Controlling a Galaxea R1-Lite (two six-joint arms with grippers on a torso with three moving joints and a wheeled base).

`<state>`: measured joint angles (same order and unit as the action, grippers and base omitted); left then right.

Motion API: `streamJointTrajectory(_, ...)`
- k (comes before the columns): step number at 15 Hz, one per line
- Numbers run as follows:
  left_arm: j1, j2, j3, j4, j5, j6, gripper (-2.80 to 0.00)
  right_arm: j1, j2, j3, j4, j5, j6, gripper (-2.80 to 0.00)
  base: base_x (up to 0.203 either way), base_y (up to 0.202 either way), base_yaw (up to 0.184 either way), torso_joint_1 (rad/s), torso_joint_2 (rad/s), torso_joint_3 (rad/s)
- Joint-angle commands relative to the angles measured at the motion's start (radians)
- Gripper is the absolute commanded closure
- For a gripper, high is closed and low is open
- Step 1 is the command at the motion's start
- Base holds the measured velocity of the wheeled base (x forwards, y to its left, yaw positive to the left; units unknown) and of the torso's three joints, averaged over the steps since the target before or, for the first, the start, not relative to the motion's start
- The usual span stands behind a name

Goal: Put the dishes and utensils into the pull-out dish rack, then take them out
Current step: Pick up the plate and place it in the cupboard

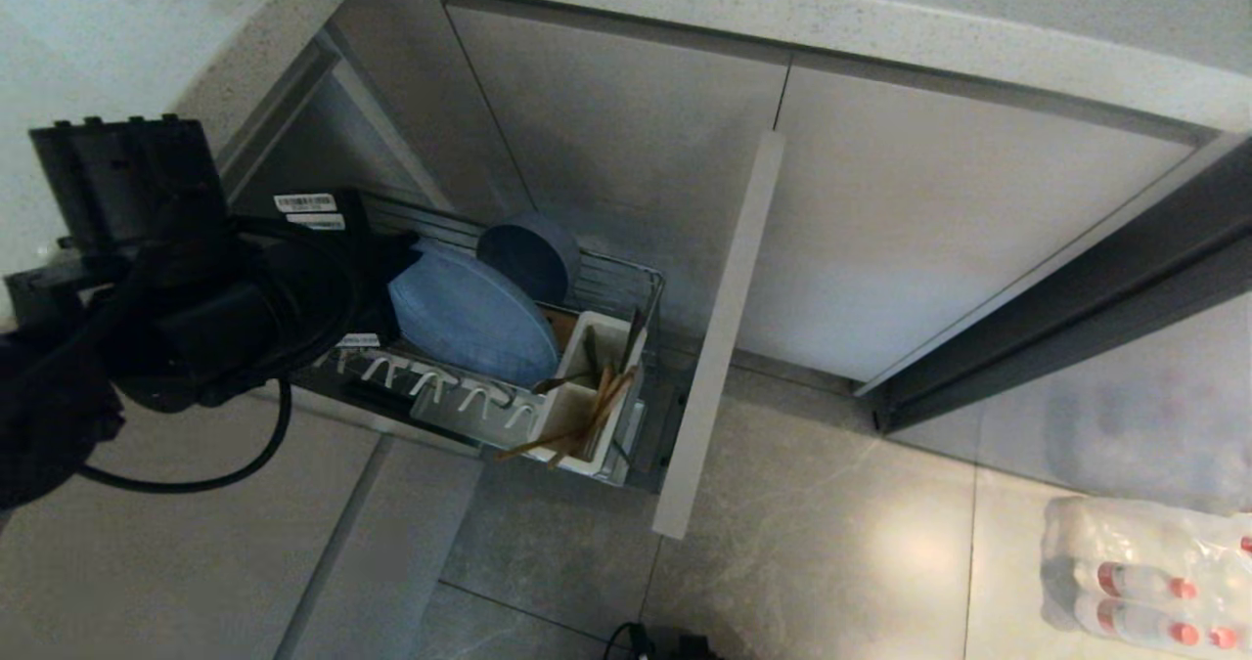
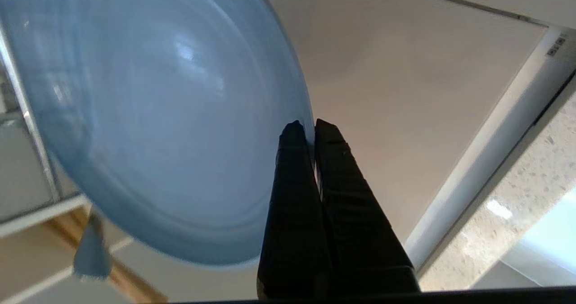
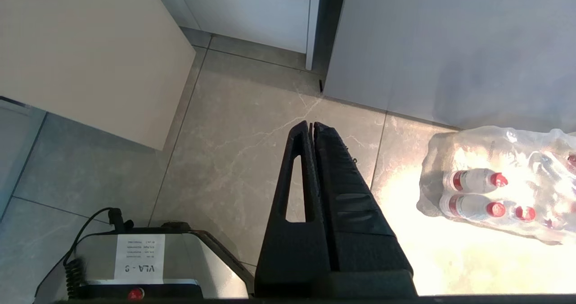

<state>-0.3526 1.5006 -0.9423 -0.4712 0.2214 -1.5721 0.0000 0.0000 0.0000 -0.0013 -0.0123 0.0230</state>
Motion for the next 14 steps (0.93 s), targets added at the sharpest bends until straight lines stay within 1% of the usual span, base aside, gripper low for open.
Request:
streamJointTrajectory(1,0.0,0.048,-0.018,0.012,0.01,-0.009,0.0,0.0,0.001,0.0,0.0,0.0,0.0,0.0,0.0,0.0,0.0,0.0,0.0,0.0)
streamJointTrajectory(2,0.0,0.07,-0.044,0.043,0.021,-0.009,0.0,0.0,0.001,0.0,0.0,0.0,0.0,0.0,0.0,0.0,0.0,0.0,0.0,0.0)
streamJointTrajectory(4,0.0,0.111,-0.091,0.148,0.052,-0.011,0.0,0.0,0.001,0.0,0.0,0.0,0.0,0.0,0.0,0.0,0.0,0.0,0.0,0.0)
streamJointTrajectory(14,0.0,0.114,-0.098,0.158,0.056,-0.01,0.0,0.0,0.0,0.0,0.0,0.0,0.0,0.0,0.0,0.0,0.0,0.0,0.0,0.0)
